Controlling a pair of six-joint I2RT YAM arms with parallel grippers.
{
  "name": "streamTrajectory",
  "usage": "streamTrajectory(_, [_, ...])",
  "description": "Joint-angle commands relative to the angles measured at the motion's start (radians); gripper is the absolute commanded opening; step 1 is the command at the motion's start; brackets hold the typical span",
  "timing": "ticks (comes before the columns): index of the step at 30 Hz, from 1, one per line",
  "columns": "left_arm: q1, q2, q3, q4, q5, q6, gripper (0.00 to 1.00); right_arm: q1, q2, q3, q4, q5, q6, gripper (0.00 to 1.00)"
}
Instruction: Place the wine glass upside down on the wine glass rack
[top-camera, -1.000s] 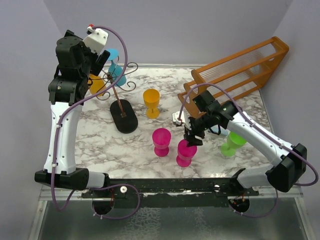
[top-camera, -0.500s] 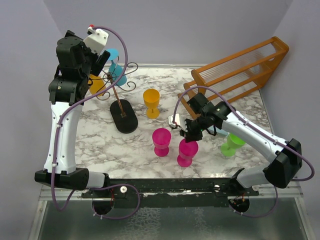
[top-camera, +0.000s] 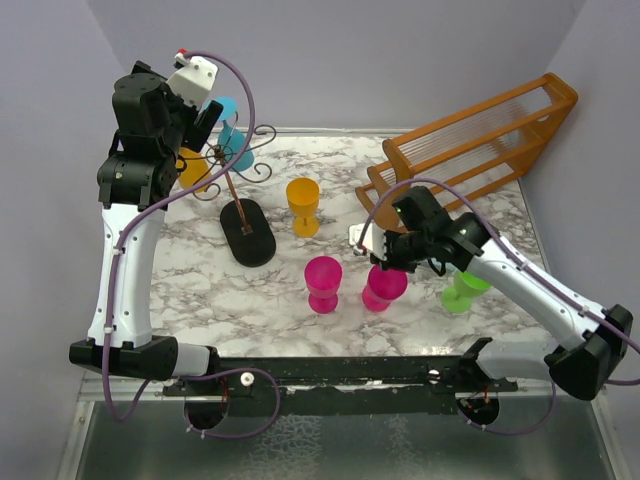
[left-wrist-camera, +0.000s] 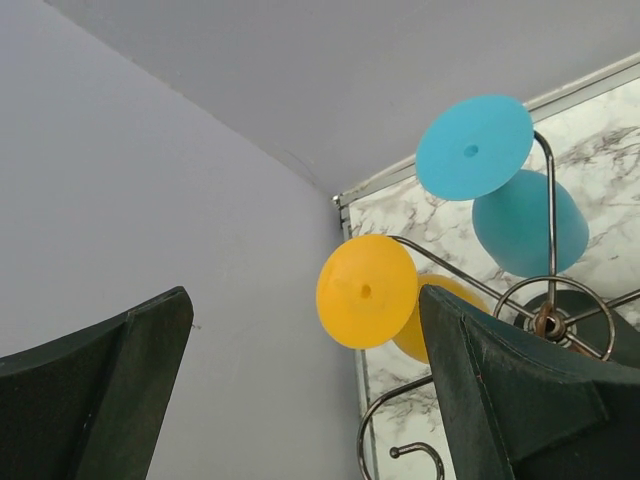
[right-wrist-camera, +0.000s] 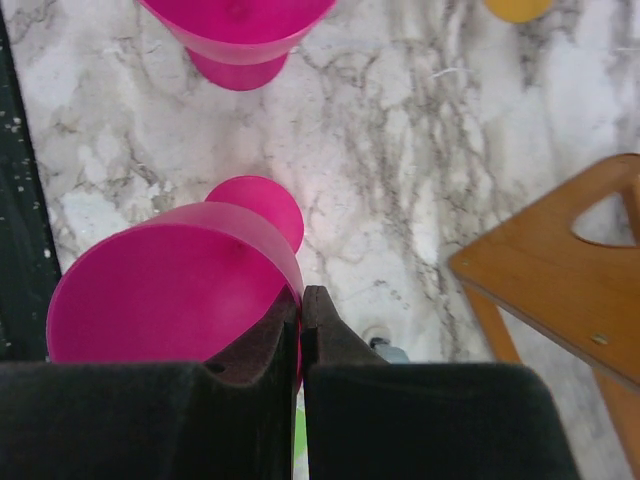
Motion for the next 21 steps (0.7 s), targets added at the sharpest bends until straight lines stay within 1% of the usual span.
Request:
streamTrajectory(1, [0.005,-0.003,0.01,0.013,0.115,-0.059,0.99,0.005,-0.11,0.032,0.101,0.124,-0.015,0.01])
streamTrajectory(7, [0.005,-0.004,0.029,0.004,0.285,-0.107,0.99,0.003,-0.13,0.16,0.117,0.126,-0.013,0.01])
streamTrajectory(11, [0.008,-0.004,0.042,0.005,0.353,-0.13,0.99,0.002,-0.142,0.197,0.221,0.202,-0.001,0.01])
streamTrajectory(13, [0.011,-0.005,0.044,0.011,0.382,-0.156,0.99,0.002,-0.145,0.221,0.271,0.212,0.014,0.01])
streamTrajectory(18, [0.012,-0.008,0.027,0.045,0.456,-0.237,0.99,0.003,-0.12,0.318,0.385,0.202,0.109,0.01])
streamTrajectory(21, [0.012,-0.013,0.005,0.072,0.582,-0.309,0.99,0.003,-0.071,0.417,0.416,0.204,0.179,0.01])
